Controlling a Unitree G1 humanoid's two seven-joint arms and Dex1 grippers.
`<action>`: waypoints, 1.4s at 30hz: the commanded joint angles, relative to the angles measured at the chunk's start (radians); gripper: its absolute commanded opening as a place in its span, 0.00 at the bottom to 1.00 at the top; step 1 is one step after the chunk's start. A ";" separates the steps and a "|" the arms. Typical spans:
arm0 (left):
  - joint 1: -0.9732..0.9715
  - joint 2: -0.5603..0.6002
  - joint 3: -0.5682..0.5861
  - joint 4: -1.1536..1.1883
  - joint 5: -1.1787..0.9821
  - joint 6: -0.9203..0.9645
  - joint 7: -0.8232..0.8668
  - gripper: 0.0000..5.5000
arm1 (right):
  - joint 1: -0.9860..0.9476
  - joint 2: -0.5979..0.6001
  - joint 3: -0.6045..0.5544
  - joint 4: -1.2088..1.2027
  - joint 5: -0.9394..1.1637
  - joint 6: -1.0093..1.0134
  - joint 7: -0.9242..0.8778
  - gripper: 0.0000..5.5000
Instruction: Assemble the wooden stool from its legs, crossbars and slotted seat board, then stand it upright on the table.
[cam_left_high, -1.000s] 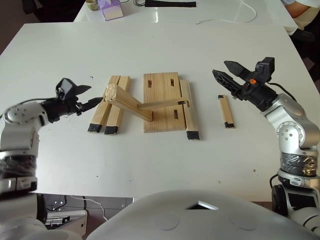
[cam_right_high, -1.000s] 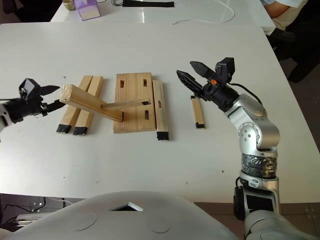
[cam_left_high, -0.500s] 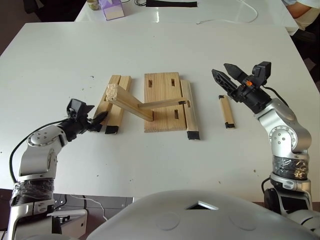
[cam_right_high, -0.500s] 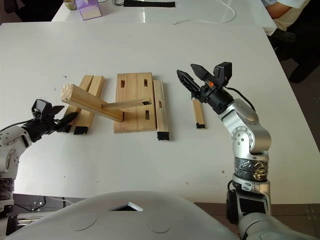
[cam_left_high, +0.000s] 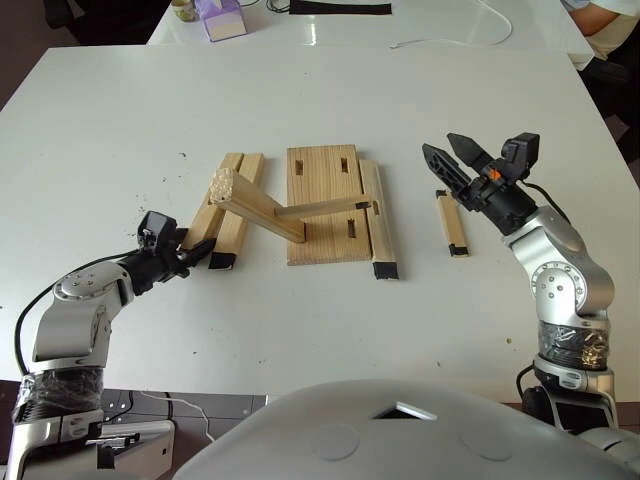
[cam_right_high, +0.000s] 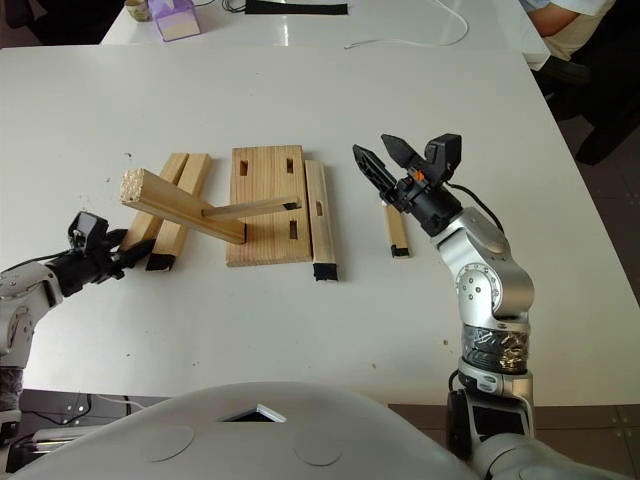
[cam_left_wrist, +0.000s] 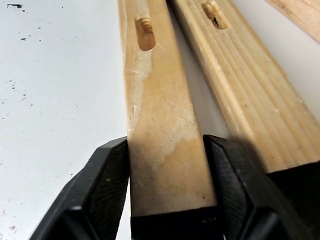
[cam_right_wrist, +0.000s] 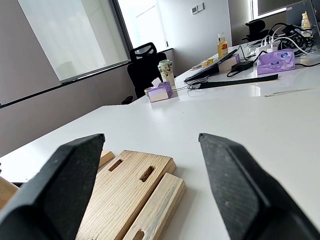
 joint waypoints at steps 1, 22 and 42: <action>0.028 -0.007 -0.047 0.051 0.070 0.028 0.050 0.37 | -0.008 0.012 -0.003 -0.006 0.002 0.026 -0.044 0.63; -0.806 -0.224 0.209 -0.279 -0.631 0.198 0.347 0.37 | -0.757 -0.190 0.035 0.318 -0.320 -0.078 -0.170 0.63; -0.706 -0.167 0.035 -0.317 -0.825 0.260 -0.090 0.37 | -1.005 -0.271 -0.038 0.469 0.294 0.526 0.565 0.63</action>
